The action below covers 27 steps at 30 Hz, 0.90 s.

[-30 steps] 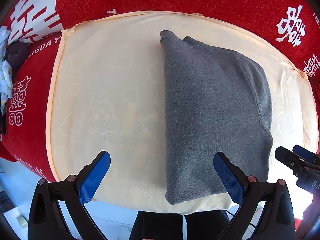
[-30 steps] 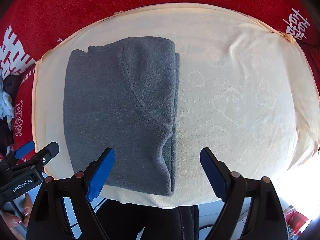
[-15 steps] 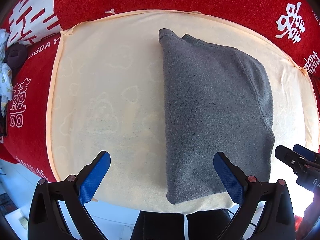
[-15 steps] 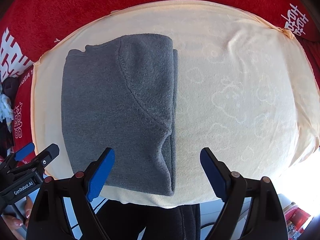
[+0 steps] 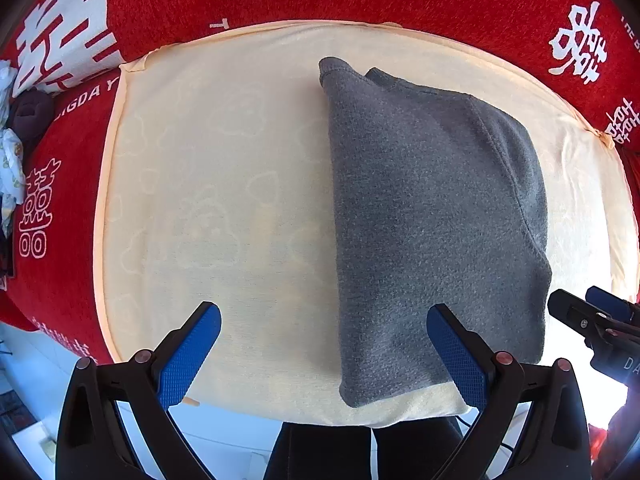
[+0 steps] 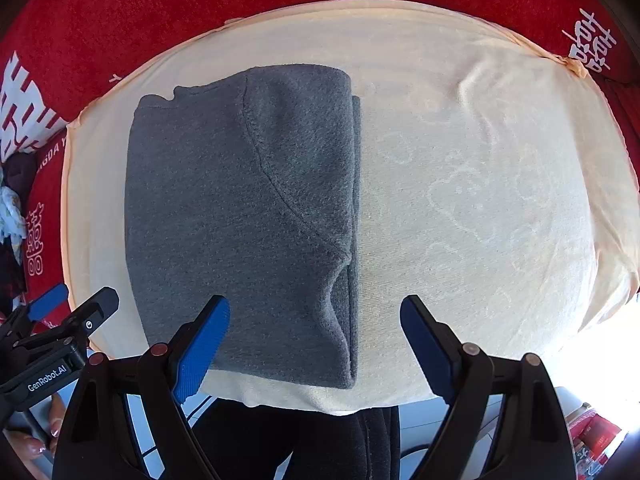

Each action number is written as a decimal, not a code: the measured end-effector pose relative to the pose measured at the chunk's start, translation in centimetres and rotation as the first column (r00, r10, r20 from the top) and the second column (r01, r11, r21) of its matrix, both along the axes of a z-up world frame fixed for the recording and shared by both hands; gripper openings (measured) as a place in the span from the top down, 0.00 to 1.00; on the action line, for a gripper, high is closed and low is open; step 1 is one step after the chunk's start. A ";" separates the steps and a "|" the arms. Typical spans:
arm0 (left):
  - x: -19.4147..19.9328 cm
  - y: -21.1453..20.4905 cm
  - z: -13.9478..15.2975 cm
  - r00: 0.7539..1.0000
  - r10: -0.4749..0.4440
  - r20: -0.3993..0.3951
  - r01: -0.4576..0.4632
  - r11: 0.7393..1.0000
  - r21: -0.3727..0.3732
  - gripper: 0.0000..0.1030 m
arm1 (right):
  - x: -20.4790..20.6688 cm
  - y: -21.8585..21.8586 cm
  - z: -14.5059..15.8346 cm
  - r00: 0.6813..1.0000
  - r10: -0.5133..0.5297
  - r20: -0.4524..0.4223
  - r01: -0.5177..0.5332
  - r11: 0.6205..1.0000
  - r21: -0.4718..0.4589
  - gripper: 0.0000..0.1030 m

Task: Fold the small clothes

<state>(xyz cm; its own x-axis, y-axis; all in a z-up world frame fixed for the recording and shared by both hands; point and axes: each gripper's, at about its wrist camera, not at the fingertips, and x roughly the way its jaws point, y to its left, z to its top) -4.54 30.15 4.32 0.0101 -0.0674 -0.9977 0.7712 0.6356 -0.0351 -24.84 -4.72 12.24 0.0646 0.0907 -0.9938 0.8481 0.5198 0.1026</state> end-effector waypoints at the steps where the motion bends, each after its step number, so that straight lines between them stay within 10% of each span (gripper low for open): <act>1: 0.0 0.0 0.0 1.000 0.001 -0.001 -0.001 1.000 0.000 0.00 | 0.0 0.1 0.0 1.000 0.000 0.000 0.000 1.000 0.001 0.13; 27: 0.3 0.8 0.1 1.000 0.008 0.012 -0.008 1.000 -0.001 0.00 | 0.6 0.8 0.2 1.000 0.007 -0.004 -0.007 1.000 -0.016 0.13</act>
